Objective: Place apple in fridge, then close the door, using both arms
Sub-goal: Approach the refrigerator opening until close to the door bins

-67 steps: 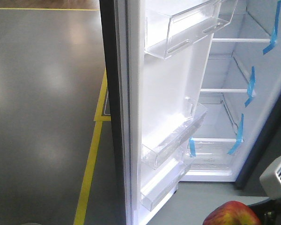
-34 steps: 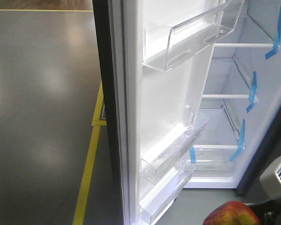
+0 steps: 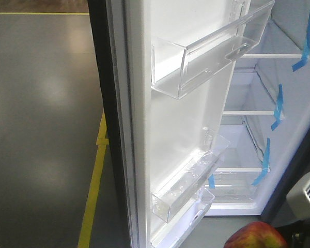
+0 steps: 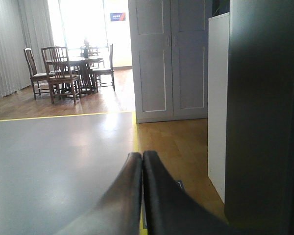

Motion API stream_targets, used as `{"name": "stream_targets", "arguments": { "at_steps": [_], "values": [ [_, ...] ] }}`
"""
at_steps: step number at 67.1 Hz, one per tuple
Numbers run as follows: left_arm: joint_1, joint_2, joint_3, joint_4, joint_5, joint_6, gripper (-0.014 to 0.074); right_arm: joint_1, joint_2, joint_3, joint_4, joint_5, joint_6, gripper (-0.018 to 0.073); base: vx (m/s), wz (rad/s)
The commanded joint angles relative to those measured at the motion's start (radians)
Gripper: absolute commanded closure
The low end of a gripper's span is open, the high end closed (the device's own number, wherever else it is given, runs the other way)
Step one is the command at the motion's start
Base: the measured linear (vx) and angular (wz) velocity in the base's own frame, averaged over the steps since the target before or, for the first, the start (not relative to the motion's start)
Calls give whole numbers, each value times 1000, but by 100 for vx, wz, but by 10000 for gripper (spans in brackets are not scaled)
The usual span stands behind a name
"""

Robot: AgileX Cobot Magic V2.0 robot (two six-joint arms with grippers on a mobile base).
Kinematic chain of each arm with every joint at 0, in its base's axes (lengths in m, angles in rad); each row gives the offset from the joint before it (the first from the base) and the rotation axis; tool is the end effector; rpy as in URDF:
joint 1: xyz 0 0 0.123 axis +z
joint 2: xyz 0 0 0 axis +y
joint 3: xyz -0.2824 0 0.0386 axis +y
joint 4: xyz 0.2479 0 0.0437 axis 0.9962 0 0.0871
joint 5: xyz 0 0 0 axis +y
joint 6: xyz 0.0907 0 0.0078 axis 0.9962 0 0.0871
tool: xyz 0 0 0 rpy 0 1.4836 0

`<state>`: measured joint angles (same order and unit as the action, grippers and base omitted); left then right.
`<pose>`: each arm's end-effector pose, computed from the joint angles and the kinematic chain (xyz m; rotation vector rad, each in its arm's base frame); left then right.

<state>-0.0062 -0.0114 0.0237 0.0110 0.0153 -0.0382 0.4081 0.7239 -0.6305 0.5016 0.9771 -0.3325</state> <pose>0.0565 -0.0003 0.2043 -0.0160 1.5112 -0.0267 0.0914 0.0791 0.2928 -0.7196 2.3993 0.6666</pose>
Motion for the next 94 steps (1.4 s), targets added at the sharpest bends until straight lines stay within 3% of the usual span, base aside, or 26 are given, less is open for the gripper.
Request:
{"name": "stream_targets", "arguments": {
  "at_steps": [1, 94],
  "values": [
    [-3, -15, -16, -11, -71, -5, 603, 1, -2, -28, 31, -43, -7, 147, 10, -4],
    [-3, -15, -16, -11, -71, -5, 603, 1, -2, -28, 31, -43, -7, 147, 3, -2]
  ]
}}
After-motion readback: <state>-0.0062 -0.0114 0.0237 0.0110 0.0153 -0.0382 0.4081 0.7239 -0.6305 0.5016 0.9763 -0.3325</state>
